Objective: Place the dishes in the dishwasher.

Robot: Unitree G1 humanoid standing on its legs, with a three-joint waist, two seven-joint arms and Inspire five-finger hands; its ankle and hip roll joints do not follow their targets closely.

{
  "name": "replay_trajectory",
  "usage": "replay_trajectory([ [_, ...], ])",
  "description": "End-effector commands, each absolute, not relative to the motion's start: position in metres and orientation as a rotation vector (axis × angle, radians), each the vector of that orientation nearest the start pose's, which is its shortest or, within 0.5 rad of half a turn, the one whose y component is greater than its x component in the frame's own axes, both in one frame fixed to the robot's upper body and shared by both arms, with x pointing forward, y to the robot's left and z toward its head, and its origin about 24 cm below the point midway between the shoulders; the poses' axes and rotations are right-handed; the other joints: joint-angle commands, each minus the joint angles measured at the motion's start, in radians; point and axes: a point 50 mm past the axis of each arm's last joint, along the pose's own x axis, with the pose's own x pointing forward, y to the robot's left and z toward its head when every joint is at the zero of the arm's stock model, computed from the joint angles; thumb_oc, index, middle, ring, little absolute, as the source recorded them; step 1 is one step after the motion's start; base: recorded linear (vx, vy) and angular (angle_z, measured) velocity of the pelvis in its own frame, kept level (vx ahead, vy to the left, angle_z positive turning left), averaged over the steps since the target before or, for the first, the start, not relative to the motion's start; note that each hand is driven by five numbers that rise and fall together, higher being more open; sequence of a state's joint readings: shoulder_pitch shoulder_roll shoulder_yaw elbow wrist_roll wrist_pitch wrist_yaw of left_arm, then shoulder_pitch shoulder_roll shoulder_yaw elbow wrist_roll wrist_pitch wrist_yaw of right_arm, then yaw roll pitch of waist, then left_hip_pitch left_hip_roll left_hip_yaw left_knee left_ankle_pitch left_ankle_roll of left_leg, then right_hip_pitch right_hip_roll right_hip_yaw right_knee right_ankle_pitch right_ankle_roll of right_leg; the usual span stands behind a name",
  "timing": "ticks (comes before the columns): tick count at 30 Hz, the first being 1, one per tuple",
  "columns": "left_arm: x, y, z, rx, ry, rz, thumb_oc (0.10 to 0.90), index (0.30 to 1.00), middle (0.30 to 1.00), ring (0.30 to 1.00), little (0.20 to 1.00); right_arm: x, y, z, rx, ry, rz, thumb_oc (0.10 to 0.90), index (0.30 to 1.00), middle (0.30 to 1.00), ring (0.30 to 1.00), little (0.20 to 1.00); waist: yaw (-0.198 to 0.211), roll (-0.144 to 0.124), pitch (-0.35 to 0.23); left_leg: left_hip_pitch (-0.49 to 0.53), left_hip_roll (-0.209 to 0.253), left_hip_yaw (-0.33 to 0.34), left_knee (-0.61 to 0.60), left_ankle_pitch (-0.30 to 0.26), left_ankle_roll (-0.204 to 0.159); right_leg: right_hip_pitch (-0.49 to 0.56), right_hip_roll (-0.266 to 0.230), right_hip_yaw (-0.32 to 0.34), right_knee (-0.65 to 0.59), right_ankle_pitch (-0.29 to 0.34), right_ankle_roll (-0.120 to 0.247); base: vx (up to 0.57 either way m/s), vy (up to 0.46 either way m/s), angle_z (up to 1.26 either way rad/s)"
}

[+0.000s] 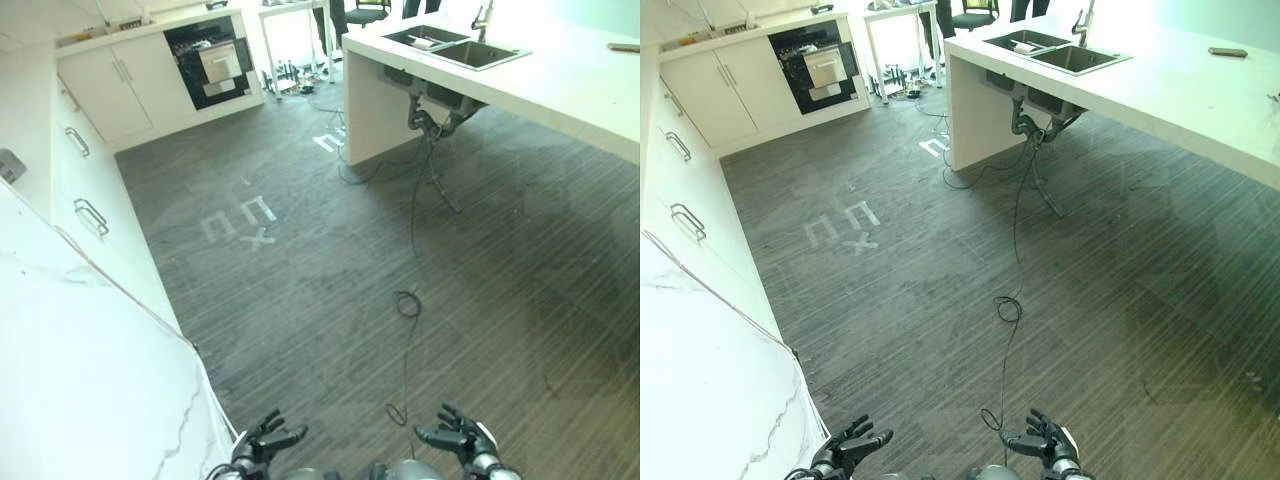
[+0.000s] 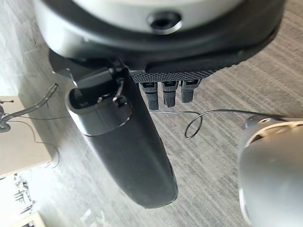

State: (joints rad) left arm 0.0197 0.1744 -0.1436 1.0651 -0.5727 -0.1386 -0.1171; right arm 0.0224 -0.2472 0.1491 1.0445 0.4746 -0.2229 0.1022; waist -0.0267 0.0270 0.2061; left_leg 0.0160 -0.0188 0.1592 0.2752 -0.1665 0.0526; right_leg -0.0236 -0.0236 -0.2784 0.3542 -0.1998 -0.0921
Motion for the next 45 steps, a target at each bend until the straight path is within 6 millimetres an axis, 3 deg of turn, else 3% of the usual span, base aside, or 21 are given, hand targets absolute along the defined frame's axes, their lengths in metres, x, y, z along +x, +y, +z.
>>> replay_trajectory([
  [1,0.159,0.196,-0.134,-0.308,0.767,0.138,0.800,0.900,0.900,0.900,0.900,0.177,-0.246,-0.108,0.074,0.627,-0.136,0.800,0.900,0.900,0.900,0.900,-0.002,-0.018,0.060,0.076,0.027,0.030,0.025,-0.091,-0.027,0.111,-0.029,0.032,-0.054,-0.099,0.066,0.09,-0.149,0.01],
  [5,0.161,0.196,-0.133,-0.286,0.762,0.104,0.800,0.900,0.900,0.900,0.900,0.176,-0.250,-0.107,0.096,0.625,-0.141,0.800,0.900,0.900,0.900,0.900,0.016,-0.019,0.108,-0.067,0.009,-0.028,0.187,-0.024,-0.042,0.135,0.004,0.087,-0.054,-0.088,0.042,0.12,-0.077,0.02],
  [8,0.152,0.202,-0.137,-0.280,0.794,0.118,0.800,0.900,0.900,0.900,0.900,0.173,-0.251,-0.110,0.099,0.657,-0.137,0.800,0.900,0.900,0.900,0.900,0.041,-0.009,0.120,-0.192,-0.008,-0.042,0.025,0.169,-0.107,0.164,0.041,0.116,-0.054,-0.112,0.036,0.36,0.069,0.03],
  [10,0.148,0.204,-0.139,-0.279,0.816,0.123,0.800,0.900,0.900,0.900,0.900,0.168,-0.252,-0.112,0.085,0.673,-0.145,0.800,0.900,0.900,0.900,0.900,0.047,0.001,0.123,-0.267,0.021,-0.019,0.025,0.186,-0.127,0.190,0.049,0.103,-0.054,-0.135,0.032,0.43,0.201,-0.16],
  [12,0.146,0.203,-0.140,-0.284,0.822,0.128,0.800,0.900,0.900,0.900,0.900,0.168,-0.252,-0.112,0.073,0.675,-0.145,0.800,0.900,0.900,0.900,0.900,0.049,0.002,0.119,-0.270,0.030,-0.004,0.025,0.169,-0.123,0.198,0.043,0.100,-0.054,-0.144,0.034,0.28,0.212,-0.13],
  [14,0.139,0.206,-0.143,-0.260,0.841,0.148,0.800,0.900,0.900,0.900,0.900,0.164,-0.252,-0.116,0.061,0.695,-0.146,0.800,0.900,0.900,0.900,0.900,0.069,-0.006,0.084,-0.252,0.011,0.013,0.025,0.073,-0.086,0.225,0.009,0.089,-0.054,-0.178,0.066,0.40,0.367,-0.19],
  [17,0.136,0.208,-0.144,-0.240,0.844,0.145,0.800,0.900,0.900,0.900,0.900,0.161,-0.249,-0.118,0.052,0.702,-0.137,0.800,0.900,0.900,0.900,0.900,0.076,-0.011,0.053,-0.235,-0.008,0.011,0.025,0.022,-0.049,0.268,0.000,0.081,-0.054,-0.195,0.087,0.33,0.264,-0.51],
  [19,0.136,0.210,-0.144,-0.211,0.853,0.125,0.800,0.900,0.900,0.900,0.900,0.162,-0.248,-0.119,0.051,0.693,-0.149,0.800,0.900,0.900,0.900,0.900,0.058,-0.004,0.023,-0.201,-0.025,-0.005,0.025,-0.034,-0.003,0.300,-0.014,0.047,-0.025,-0.061,0.140,0.36,0.384,-0.10],
  [20,0.138,0.210,-0.143,-0.201,0.851,0.114,0.800,0.900,0.900,0.900,0.900,0.164,-0.248,-0.117,0.055,0.679,-0.162,0.800,0.900,0.900,0.900,0.900,0.042,0.001,0.025,-0.177,-0.051,-0.018,0.025,-0.060,0.030,0.202,-0.049,0.044,0.226,0.015,0.175,0.24,0.420,0.14],
  [21,0.141,0.211,-0.142,-0.189,0.850,0.109,0.800,0.900,0.900,0.900,0.900,0.165,-0.249,-0.116,0.056,0.670,-0.168,0.800,0.900,0.900,0.900,0.900,0.030,0.001,0.030,-0.157,-0.071,-0.027,0.025,-0.078,0.053,0.133,-0.065,0.049,0.375,0.079,0.208,0.18,0.393,0.23],
  [22,0.143,0.213,-0.141,-0.191,0.850,0.117,0.800,0.900,0.900,0.900,0.900,0.166,-0.249,-0.116,0.051,0.668,-0.168,0.800,0.900,0.900,0.900,0.900,0.023,0.003,0.033,-0.141,-0.083,-0.027,0.025,-0.090,0.069,0.066,-0.087,0.044,0.487,0.108,0.224,0.20,0.308,0.37],
  [23,0.146,0.213,-0.140,-0.195,0.845,0.121,0.800,0.900,0.900,0.900,0.900,0.166,-0.250,-0.116,0.045,0.665,-0.171,0.800,0.900,0.900,0.900,0.900,0.015,0.012,0.041,-0.117,-0.084,-0.029,0.025,-0.102,0.076,0.013,-0.097,0.030,0.526,0.096,0.210,0.25,0.197,0.56],
  [27,0.155,0.210,-0.137,-0.165,0.824,0.083,0.800,0.900,0.900,0.900,0.900,0.171,-0.251,-0.113,0.043,0.638,-0.186,0.800,0.900,0.900,0.900,0.900,-0.001,0.033,0.067,-0.068,-0.065,-0.035,0.025,-0.117,0.070,-0.065,-0.084,-0.016,0.406,0.042,0.186,0.17,-0.008,0.36],
  [28,0.159,0.211,-0.135,-0.158,0.824,0.085,0.800,0.900,0.900,0.900,0.900,0.174,-0.255,-0.110,0.054,0.628,-0.194,0.800,0.900,0.900,0.900,0.900,-0.010,0.045,0.089,-0.038,-0.044,-0.036,0.025,-0.133,0.063,-0.111,-0.098,-0.038,0.252,0.053,0.186,0.25,-0.139,0.40],
  [32,0.149,0.211,-0.140,-0.146,0.864,0.089,0.800,0.900,0.900,0.900,0.900,0.169,-0.259,-0.111,0.044,0.638,-0.185,0.800,0.900,0.900,0.900,0.900,-0.027,0.054,0.100,0.028,-0.034,-0.040,0.025,-0.192,0.058,-0.175,-0.112,-0.036,0.010,0.164,0.215,0.37,-0.184,0.28],
  [33,0.143,0.210,-0.143,-0.143,0.886,0.095,0.800,0.900,0.900,0.900,0.900,0.166,-0.260,-0.113,0.041,0.651,-0.186,0.800,0.900,0.900,0.900,0.900,-0.030,0.056,0.100,0.052,-0.035,-0.045,0.025,-0.211,0.061,-0.200,-0.119,-0.028,0.014,0.182,0.220,0.49,-0.262,-0.52],
  [38,0.123,0.209,-0.153,-0.142,0.980,0.130,0.800,0.900,0.900,0.900,0.900,0.160,-0.256,-0.119,0.034,0.702,-0.184,0.800,0.900,0.900,0.900,0.900,-0.034,0.045,0.080,0.127,-0.040,-0.064,0.025,-0.225,0.054,-0.154,-0.080,0.005,0.041,0.101,0.169,0.48,-0.313,-0.21],
  [39,0.117,0.207,-0.156,-0.147,1.011,0.134,0.800,0.900,0.900,0.900,0.900,0.159,-0.256,-0.121,0.020,0.716,-0.173,0.800,0.900,0.900,0.900,0.900,-0.034,0.046,0.069,0.177,-0.031,-0.066,0.025,-0.216,0.028,-0.128,-0.056,0.015,0.036,0.057,0.143,0.59,-0.375,0.30],
  [41,0.114,0.204,-0.157,-0.170,1.019,0.146,0.800,0.900,0.900,0.900,0.900,0.159,-0.258,-0.121,0.005,0.727,-0.164,0.800,0.900,0.900,0.900,0.900,-0.031,0.042,0.060,0.229,-0.021,-0.072,0.025,-0.106,-0.023,-0.084,-0.020,0.039,-0.004,0.025,0.115,0.50,-0.355,-0.09],
  [42,0.114,0.203,-0.157,-0.181,1.017,0.149,0.800,0.900,0.900,0.900,0.900,0.159,-0.260,-0.120,-0.005,0.729,-0.158,0.800,0.900,0.900,0.900,0.900,-0.030,0.039,0.059,0.211,-0.011,-0.074,0.096,-0.042,-0.052,-0.055,-0.005,0.052,-0.033,0.016,0.101,0.34,-0.311,-0.50],
  [45,0.116,0.200,-0.157,-0.173,1.014,0.128,0.800,0.900,0.900,0.900,0.900,0.156,-0.266,-0.118,-0.038,0.734,-0.153,0.800,0.900,0.900,0.900,0.900,-0.019,0.019,0.071,0.010,0.037,-0.052,0.491,0.118,-0.110,0.005,0.006,0.054,-0.054,-0.008,0.051,0.26,-0.315,-0.33],
])
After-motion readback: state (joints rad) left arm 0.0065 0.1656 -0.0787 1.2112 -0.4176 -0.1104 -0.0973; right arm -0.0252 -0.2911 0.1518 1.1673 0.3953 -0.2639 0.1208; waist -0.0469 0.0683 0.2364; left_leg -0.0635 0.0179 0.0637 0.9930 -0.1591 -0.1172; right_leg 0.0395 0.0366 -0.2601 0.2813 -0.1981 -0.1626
